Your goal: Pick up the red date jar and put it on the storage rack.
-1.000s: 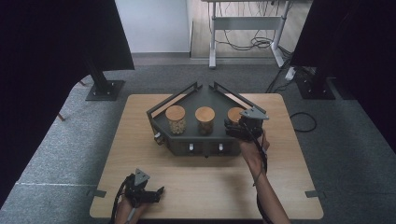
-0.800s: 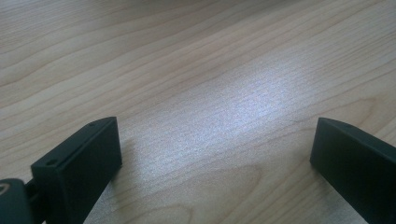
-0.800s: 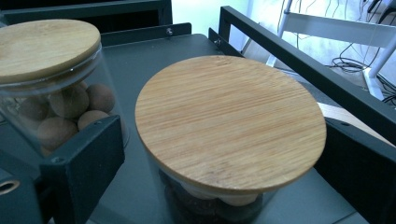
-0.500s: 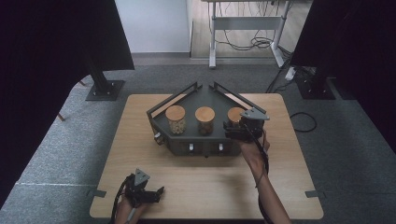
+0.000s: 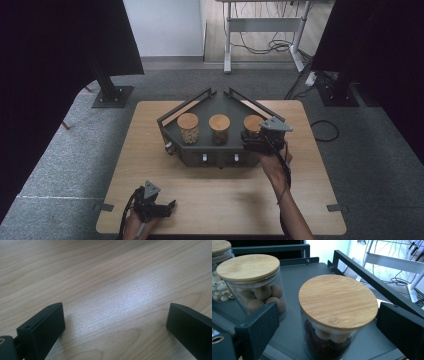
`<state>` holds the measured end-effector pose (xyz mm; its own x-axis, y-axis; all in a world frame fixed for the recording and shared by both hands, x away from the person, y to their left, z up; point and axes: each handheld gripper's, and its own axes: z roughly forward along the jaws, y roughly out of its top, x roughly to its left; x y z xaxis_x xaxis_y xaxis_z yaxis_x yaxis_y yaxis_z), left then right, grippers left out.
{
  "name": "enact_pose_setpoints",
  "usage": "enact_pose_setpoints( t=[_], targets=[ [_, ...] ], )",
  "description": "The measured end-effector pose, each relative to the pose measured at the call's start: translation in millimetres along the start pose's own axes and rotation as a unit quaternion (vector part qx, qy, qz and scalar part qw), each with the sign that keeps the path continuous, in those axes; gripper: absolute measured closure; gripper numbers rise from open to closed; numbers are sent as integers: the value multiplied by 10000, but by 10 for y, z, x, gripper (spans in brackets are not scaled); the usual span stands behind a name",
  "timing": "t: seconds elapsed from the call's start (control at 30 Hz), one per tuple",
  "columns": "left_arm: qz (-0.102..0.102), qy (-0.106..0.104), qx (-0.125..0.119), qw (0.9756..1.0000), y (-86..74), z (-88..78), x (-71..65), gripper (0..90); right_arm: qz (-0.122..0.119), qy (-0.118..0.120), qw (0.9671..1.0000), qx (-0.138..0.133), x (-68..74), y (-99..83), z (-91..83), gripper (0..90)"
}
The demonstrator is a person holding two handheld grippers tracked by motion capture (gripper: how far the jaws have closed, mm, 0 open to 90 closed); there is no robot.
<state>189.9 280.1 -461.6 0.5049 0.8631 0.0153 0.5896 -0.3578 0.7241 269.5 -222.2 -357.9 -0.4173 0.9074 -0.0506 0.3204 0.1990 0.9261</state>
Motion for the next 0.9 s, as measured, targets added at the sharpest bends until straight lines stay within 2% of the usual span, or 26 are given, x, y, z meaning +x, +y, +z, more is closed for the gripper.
enact_pose_setpoints(
  t=[0.4, 0.9],
  targets=[
    [-4, -3, -4, 10000, 0, 2, 1, 16, -54, 19, 10000, -44, -17, -3, -152, 44],
    [-13, 10, -4, 10000, 4, 6, -5, 16, -19, -89, 9999, -100, -115, -61, -397, 52]
  ],
)
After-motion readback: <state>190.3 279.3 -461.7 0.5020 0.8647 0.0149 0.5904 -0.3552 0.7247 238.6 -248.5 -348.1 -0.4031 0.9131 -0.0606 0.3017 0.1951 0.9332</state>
